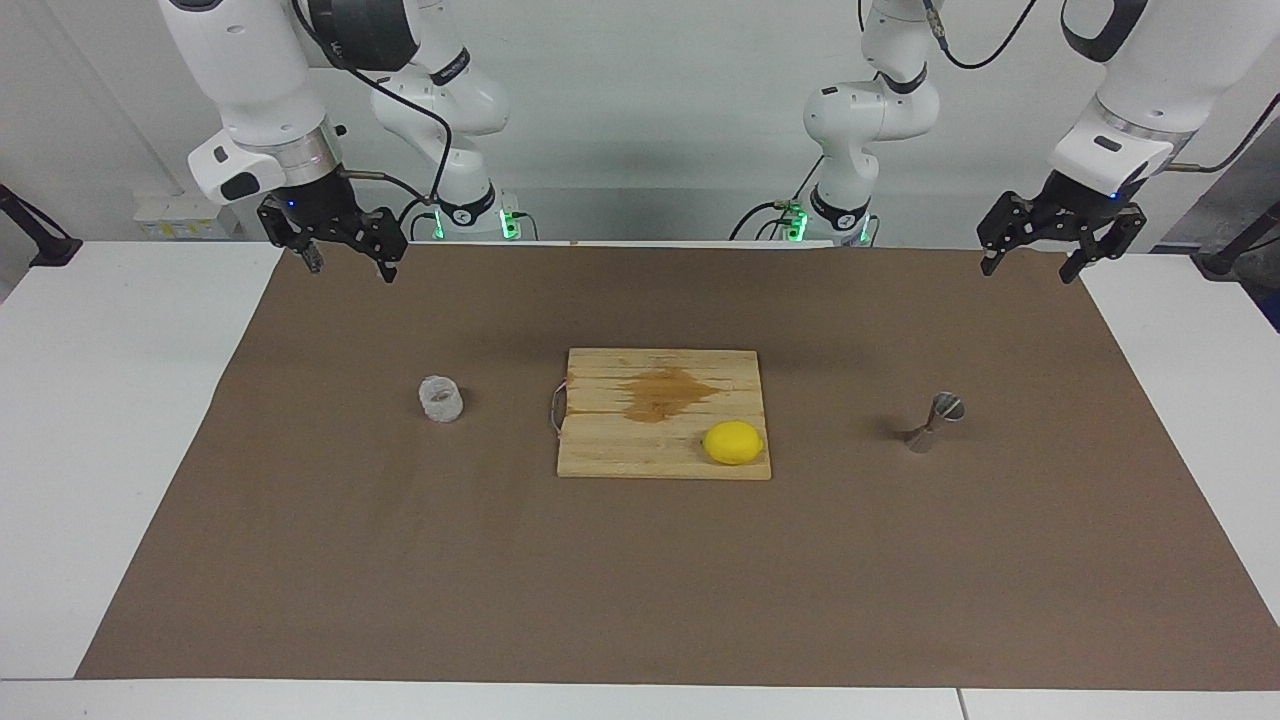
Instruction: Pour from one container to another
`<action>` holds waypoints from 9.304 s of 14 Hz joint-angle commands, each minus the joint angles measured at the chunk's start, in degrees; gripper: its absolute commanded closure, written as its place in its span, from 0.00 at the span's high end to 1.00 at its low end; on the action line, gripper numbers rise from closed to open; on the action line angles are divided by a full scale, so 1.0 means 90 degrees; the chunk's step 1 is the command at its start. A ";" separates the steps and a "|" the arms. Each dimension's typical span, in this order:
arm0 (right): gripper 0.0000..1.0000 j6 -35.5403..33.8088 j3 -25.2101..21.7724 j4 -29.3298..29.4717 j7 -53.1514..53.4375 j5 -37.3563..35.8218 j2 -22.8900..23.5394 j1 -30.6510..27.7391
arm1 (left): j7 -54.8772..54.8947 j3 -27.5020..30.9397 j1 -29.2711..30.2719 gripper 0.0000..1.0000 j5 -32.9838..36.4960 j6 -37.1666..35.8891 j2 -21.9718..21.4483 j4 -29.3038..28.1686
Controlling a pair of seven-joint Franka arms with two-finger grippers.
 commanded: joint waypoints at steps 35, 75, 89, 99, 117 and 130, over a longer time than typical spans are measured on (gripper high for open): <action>1.00 -0.0024 0.0043 -0.0110 -0.0168 -0.0016 -0.0105 -0.0092 | -0.5015 0.0111 0.2210 1.00 -0.3373 -0.0966 0.2169 0.0144; 1.00 -0.0015 0.0043 -0.0110 -0.0168 -0.0016 -0.0105 -0.0082 | -0.5144 -0.0075 0.2768 1.00 -0.6999 -0.0917 0.4095 -0.1360; 1.00 -0.0015 0.0043 -0.0110 -0.0168 -0.0026 -0.0105 -0.0082 | -0.5144 -0.0065 0.2739 0.99 -0.7116 -0.0917 0.4105 -0.1389; 1.00 -0.0024 0.0043 -0.0110 -0.0168 -0.0016 -0.0115 -0.0082 | -0.5114 -0.0065 0.2787 0.62 -0.7116 -0.0927 0.4124 -0.1428; 1.00 -0.0015 0.0043 -0.0110 -0.0168 -0.0016 -0.0105 -0.0082 | -0.6090 -0.0202 0.2710 0.07 -0.7750 -0.1014 0.3549 -0.1409; 1.00 -0.0024 0.0043 -0.0110 -0.0168 -0.0016 -0.0105 -0.0092 | -0.6316 -0.0241 0.0973 0.08 -0.9497 0.0527 0.1538 -0.3409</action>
